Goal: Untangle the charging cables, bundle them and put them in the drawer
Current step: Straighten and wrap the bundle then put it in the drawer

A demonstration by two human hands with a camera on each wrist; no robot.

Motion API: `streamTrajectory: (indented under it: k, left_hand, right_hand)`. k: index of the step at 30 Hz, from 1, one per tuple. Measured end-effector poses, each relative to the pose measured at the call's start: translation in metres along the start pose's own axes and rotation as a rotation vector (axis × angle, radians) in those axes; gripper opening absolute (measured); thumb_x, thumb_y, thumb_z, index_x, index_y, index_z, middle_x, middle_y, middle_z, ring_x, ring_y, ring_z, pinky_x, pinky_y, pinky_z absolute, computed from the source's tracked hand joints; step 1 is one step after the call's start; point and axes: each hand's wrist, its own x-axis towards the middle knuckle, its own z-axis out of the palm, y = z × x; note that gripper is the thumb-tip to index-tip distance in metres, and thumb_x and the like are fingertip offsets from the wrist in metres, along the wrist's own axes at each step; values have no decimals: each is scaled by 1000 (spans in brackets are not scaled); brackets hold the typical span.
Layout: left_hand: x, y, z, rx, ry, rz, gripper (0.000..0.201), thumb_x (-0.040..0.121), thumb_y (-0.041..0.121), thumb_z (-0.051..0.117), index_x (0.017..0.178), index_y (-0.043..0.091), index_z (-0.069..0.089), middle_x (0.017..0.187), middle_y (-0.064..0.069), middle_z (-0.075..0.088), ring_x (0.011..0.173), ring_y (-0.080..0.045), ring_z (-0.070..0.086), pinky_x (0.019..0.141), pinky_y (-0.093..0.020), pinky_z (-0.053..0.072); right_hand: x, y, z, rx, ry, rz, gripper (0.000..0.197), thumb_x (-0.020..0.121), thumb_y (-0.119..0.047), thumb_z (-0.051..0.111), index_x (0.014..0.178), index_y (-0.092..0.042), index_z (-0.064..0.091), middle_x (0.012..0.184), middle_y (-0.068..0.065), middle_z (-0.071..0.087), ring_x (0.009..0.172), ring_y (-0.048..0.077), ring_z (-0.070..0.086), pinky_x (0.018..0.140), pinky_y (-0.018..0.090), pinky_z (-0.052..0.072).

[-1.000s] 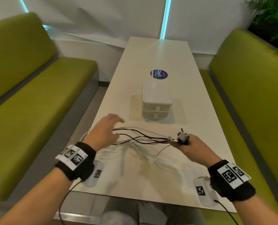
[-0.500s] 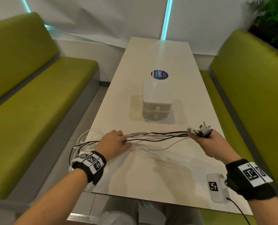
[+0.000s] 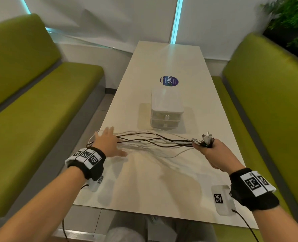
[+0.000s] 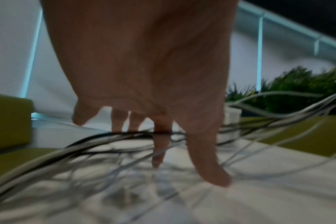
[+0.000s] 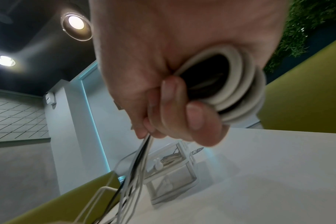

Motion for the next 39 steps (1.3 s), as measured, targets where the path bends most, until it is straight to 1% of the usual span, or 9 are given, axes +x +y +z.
streamTrajectory:
  k: [7, 13, 17, 19, 21, 23, 26, 30, 39]
  left_hand:
    - [-24, 72, -47, -365, 344, 398, 38, 89, 57, 56, 103, 25, 70, 121, 2, 63, 115, -19, 56, 93, -32, 40]
    - [-34, 121, -47, -371, 532, 457, 60, 85, 33, 71, 138, 25, 43, 163, -8, -4, 149, -29, 9, 117, -41, 24]
    - [-43, 134, -50, -438, 506, 588, 55, 75, 51, 75, 120, 24, 58, 163, -6, 10, 147, -29, 16, 118, -49, 22]
    - [-50, 134, -53, -582, 624, 598, 31, 76, 50, 74, 90, 25, 61, 162, -1, 17, 147, -28, 20, 113, -44, 32]
    - [-52, 133, -55, -593, 735, 655, 30, 76, 43, 75, 89, 25, 55, 162, 4, 16, 149, -25, 12, 116, -42, 25]
    - [-55, 133, -60, -523, 676, 724, 53, 73, 44, 78, 114, 25, 52, 157, 4, 28, 147, -18, 15, 119, -46, 18]
    - [-56, 141, -56, -389, 271, 667, 94, 76, 56, 72, 150, 33, 17, 141, 3, 52, 134, -17, 37, 113, -41, 31]
    - [-55, 146, -35, -674, 187, 673, 22, 96, 43, 53, 103, 22, 54, 72, 6, 59, 69, -16, 59, 65, -35, 46]
    - [-46, 106, -36, -577, 267, 503, 42, 95, 59, 38, 65, 29, 45, 57, 4, 51, 55, -14, 47, 57, -34, 33]
  right_hand:
    - [-5, -8, 12, 19, -55, -23, 44, 92, -44, 61, 66, -13, 43, 33, -9, 34, 29, 6, 27, 34, 17, 22]
    - [-13, -13, 10, 75, -114, -69, 49, 90, -48, 62, 64, -13, 40, 39, 2, 40, 41, 21, 37, 50, 30, 33]
    - [-23, -14, 8, -30, -212, -73, 56, 88, -59, 58, 58, -12, 47, 42, 7, 59, 52, 26, 49, 63, 43, 46]
    - [-23, -11, 5, -29, -219, -82, 56, 88, -56, 59, 59, -12, 43, 39, 2, 50, 46, 21, 40, 53, 35, 37]
    - [-21, -10, 4, -36, -226, -114, 49, 90, -49, 61, 64, -12, 42, 43, -4, 38, 42, 18, 31, 44, 25, 28]
    - [-23, -14, 4, -25, -234, -164, 46, 91, -47, 61, 67, -13, 41, 47, -6, 32, 45, 15, 27, 42, 24, 24]
    - [-28, -21, 0, 120, -259, -220, 44, 92, -43, 61, 68, -9, 44, 48, -4, 30, 46, 15, 24, 47, 29, 18]
    - [-30, -23, -4, 292, -282, -206, 48, 89, -43, 66, 64, -10, 41, 50, 2, 27, 46, 16, 19, 50, 36, 12]
    - [-22, -19, 2, 1001, -159, -101, 41, 89, -35, 62, 60, -19, 37, 52, -3, 23, 37, 9, 20, 39, 24, 14]
